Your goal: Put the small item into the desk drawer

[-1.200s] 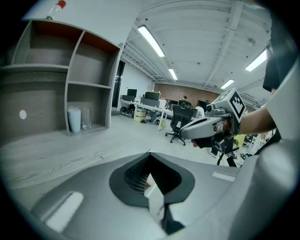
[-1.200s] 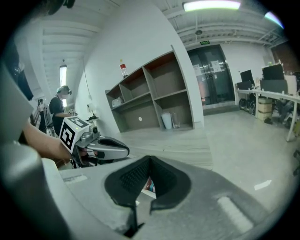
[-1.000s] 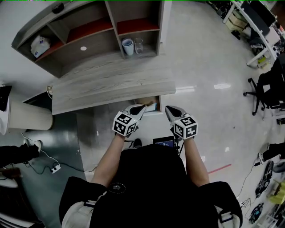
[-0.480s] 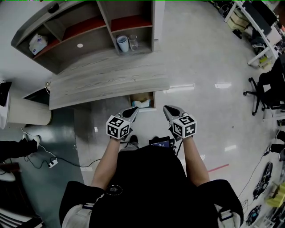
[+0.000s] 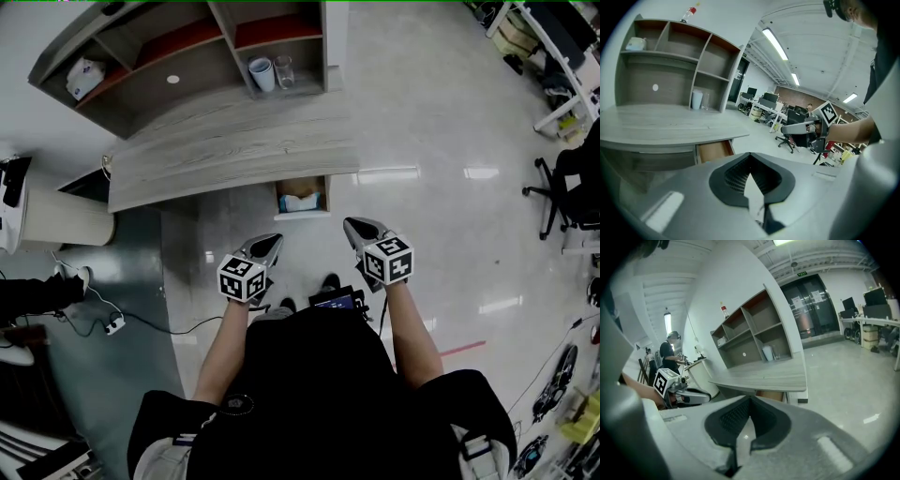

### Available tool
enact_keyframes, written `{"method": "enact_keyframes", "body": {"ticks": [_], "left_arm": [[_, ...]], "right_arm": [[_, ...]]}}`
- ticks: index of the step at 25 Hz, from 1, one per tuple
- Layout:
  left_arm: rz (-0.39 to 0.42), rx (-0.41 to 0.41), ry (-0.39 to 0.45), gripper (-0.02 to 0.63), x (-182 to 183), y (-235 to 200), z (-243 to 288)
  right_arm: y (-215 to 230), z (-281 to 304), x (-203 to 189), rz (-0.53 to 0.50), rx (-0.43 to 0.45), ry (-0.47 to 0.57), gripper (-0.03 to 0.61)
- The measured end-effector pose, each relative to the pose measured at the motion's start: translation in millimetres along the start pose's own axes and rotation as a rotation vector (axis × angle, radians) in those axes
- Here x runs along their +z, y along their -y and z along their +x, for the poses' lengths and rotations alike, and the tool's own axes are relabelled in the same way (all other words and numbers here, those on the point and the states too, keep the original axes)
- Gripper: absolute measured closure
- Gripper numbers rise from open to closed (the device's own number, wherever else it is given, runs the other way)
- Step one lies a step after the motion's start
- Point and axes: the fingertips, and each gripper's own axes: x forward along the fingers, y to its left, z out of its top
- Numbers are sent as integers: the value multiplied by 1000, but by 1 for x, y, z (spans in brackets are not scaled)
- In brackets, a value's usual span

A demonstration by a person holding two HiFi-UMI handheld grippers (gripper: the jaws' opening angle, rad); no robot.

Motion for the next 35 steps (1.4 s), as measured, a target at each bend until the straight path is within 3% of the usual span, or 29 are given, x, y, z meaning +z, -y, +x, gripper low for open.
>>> {"method": "enact_keyframes", "body": {"ticks": [8,23,28,35], "left_arm": [[81,-88,34,612,11,19,-19],[32,-145,66,617,-45,21,-93],[-1,-199,115,623,-51,31,-110],[38,-223,114,623,-66,42,-125]], "right_arm": [[-28,-14,-9,19,-52,26,580],[-118,-35,-60,-1,-106,21,580],[-137,-43,-74,4,-115,30,580],[-159,-53,-94,9,-127,39,580]]}}
